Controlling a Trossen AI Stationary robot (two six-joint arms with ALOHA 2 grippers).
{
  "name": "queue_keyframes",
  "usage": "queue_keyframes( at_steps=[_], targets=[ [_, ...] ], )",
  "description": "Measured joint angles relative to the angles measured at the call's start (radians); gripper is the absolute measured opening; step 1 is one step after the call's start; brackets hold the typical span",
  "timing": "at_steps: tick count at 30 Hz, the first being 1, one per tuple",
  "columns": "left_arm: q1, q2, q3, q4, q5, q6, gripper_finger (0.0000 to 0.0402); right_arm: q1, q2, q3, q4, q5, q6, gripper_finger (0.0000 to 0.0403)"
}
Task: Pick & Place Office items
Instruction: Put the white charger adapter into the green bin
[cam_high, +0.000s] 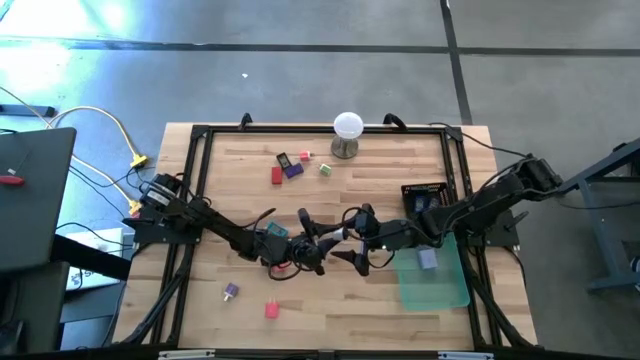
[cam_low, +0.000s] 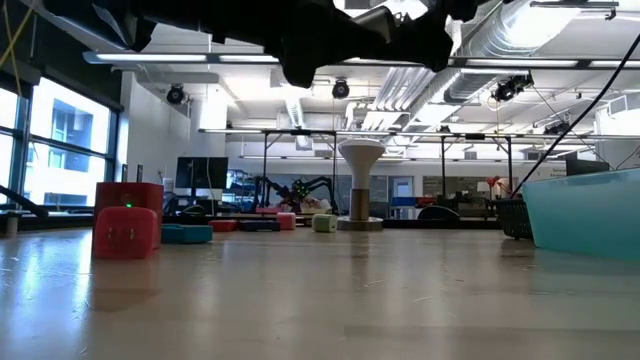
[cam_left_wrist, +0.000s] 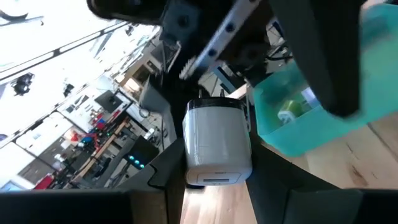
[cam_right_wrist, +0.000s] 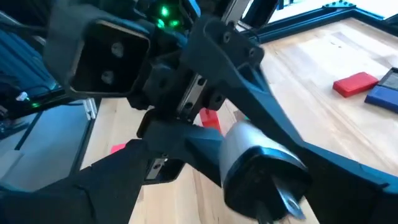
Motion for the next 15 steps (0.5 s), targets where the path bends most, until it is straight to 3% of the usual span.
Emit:
queue_keyframes(
  at_steps=[5,15],
  targets=[
    [0.004,0.0,0.001,-0.001,0.013,-0.002,0.0127,-0.014,0.047,0.001,0.072,-0.044,-0.009,0.0366],
    [-0.007,0.0,0.001,-0.04,-0.004,-0.009,0.0127,-0.028,0.07,0.0,0.091,-0.054,-0.035,0.0303]
  ],
)
